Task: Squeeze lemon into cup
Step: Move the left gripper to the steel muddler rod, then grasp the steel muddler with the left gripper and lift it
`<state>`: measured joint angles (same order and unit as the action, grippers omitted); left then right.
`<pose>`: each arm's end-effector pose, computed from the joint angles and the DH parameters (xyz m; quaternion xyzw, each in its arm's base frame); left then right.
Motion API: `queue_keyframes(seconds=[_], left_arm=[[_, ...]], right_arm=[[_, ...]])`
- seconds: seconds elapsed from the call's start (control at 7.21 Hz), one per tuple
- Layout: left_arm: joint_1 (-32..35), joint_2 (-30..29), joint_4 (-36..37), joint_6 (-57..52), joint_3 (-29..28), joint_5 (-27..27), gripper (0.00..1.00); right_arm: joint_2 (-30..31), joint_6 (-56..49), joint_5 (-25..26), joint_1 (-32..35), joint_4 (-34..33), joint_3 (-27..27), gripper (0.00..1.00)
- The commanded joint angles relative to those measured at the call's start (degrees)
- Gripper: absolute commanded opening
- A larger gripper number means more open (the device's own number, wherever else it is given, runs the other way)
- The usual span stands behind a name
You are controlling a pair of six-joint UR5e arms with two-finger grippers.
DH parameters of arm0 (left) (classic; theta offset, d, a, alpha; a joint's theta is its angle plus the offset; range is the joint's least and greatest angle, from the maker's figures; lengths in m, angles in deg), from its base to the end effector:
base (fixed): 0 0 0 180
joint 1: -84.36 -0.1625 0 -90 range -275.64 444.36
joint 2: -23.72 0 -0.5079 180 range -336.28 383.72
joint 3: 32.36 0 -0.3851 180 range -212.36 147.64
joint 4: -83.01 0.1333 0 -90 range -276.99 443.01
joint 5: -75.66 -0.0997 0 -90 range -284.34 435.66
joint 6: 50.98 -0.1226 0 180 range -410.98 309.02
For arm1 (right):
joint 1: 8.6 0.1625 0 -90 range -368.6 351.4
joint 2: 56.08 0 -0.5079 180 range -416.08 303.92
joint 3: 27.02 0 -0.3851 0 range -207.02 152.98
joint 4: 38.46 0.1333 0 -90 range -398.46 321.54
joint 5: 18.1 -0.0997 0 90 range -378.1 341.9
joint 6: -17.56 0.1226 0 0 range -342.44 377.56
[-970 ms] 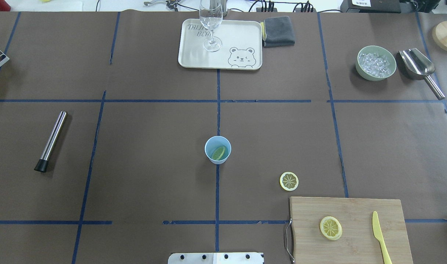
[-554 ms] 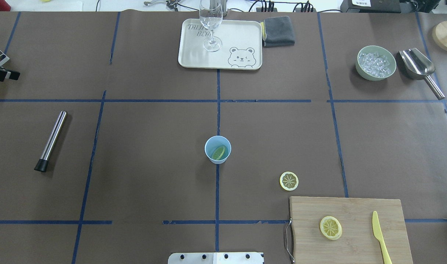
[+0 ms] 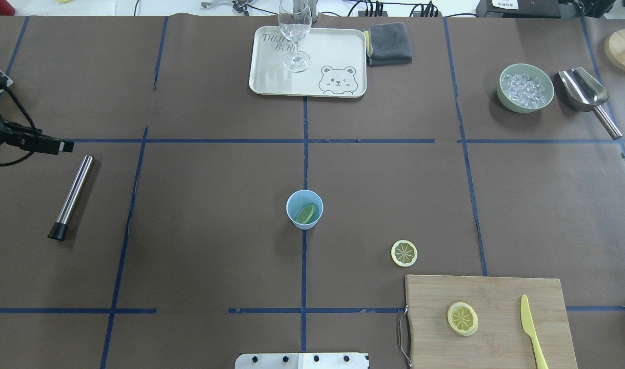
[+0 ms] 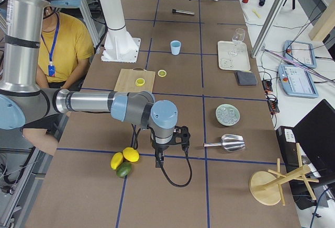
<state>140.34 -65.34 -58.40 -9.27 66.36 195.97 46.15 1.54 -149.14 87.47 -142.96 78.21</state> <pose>0.2290 -0.4670 0.5868 0.2368 0.4721 0.0725 0.8461 0.0902 -0.3487 0.7492 -0.0253 -0.3603 -0.0458 0.9314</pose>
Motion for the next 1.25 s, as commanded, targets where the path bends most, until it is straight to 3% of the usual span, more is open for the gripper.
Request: queue_keyframes(seconds=[0.0,0.28,0.42,0.55,0.83,1.11], left_arm=[[-6.05,2.65,-0.10,5.31,-0.55,-6.66,1.00],[-6.14,2.40,0.08,4.96,-3.18,-6.58,0.81],[-6.23,1.87,1.29,4.18,-3.53,-5.88,0.79],[-6.40,-0.05,5.05,3.39,-3.19,-5.70,0.79],[-6.23,-6.10,18.39,-8.61,-3.19,-5.79,0.80],[-6.32,-6.83,18.71,-9.10,-5.02,-5.79,0.84]], right_arm=[[-0.01,-0.07,0.00,0.00,0.00,-0.11,1.00],[-0.01,-0.07,0.00,0.00,0.00,-0.02,1.00],[-0.09,-0.16,0.08,0.00,0.00,-0.02,1.00],[-0.09,-0.16,0.17,0.00,0.00,-0.11,1.00],[-0.01,-0.24,0.17,0.00,0.00,-0.20,1.00],[0.08,-0.33,0.17,0.09,0.00,-0.28,1.00]])
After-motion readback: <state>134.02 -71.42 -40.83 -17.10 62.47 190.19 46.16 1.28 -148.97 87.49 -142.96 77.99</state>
